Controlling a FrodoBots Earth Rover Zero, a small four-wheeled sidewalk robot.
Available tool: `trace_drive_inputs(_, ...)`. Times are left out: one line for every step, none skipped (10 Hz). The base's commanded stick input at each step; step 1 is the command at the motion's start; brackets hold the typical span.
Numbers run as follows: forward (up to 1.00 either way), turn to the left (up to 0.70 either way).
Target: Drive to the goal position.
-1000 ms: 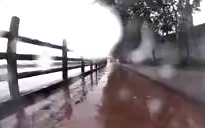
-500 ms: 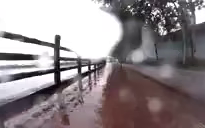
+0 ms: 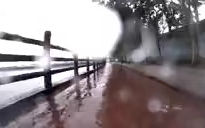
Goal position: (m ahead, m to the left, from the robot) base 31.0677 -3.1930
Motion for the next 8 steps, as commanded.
trace_drive_inputs(1.00, 0.00)
trace_drive_inputs(1.00, 0.00)
trace_drive_inputs(1.00, -0.01)
trace_drive_inputs(1.00, -0.22)
trace_drive_inputs(1.00, -0.32)
trace_drive_inputs(1.00, -0.32)
trace_drive_inputs(1.00, -0.32)
trace_drive_inputs(1.00, -0.21)
